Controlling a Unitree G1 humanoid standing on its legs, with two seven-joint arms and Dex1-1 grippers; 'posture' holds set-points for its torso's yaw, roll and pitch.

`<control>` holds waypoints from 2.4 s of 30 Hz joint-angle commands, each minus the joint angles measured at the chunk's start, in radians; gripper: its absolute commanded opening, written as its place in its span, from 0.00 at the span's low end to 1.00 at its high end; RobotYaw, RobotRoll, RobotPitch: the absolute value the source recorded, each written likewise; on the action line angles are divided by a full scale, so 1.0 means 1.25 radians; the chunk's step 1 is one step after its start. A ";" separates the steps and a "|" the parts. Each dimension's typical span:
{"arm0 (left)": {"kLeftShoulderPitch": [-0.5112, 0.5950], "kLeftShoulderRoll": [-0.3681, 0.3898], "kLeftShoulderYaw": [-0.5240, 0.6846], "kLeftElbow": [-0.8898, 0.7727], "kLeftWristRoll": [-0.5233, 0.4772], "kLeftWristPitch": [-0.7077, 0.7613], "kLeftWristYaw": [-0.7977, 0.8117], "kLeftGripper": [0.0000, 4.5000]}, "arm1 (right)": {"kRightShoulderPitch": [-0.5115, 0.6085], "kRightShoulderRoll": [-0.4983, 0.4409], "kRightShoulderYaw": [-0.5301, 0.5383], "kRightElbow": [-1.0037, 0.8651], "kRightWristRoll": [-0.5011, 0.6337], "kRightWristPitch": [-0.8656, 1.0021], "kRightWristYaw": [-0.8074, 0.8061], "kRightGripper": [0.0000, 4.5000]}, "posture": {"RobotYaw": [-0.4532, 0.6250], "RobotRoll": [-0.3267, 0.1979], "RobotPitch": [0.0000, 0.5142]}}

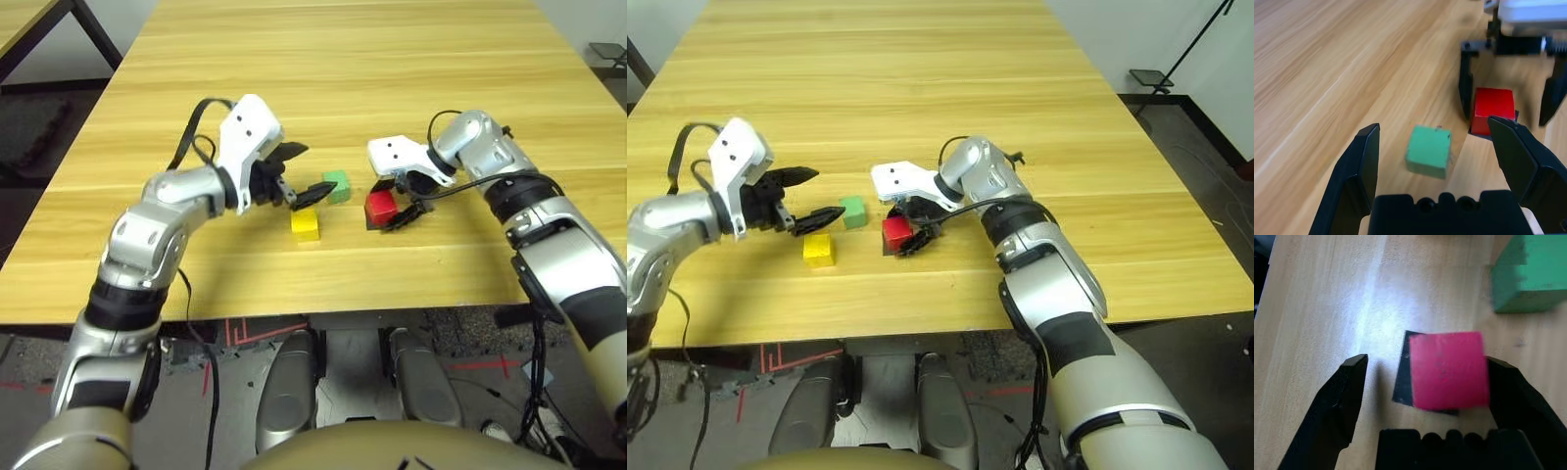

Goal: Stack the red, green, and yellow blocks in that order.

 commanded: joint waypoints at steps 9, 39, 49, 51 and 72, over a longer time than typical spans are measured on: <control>-0.137 -0.038 -0.119 0.309 0.131 -0.174 -0.180 1.00 | -0.025 -0.249 -0.106 0.088 0.183 -0.027 0.006 0.99 | 0.65 0.44 0.20; -0.208 -0.204 -0.071 0.642 0.236 -0.326 -0.196 0.44 | 0.111 -0.282 -0.248 -0.096 0.212 0.132 -0.092 1.00 | 0.56 0.55 0.20; -0.218 -0.145 -0.066 0.373 0.230 -0.093 -0.202 0.44 | 0.137 -0.282 -0.262 -0.082 0.215 0.128 -0.119 1.00 | 0.59 0.62 0.20; -0.217 -0.129 -0.074 0.280 0.218 0.007 -0.207 0.44 | 0.148 -0.281 -0.266 -0.084 0.215 0.129 -0.122 1.00 | 0.60 0.63 0.21; -0.196 -0.171 -0.163 0.089 0.153 0.240 -0.130 0.44 | 0.222 -0.288 -0.267 -0.199 0.335 0.141 0.004 1.00 | 0.56 0.69 0.26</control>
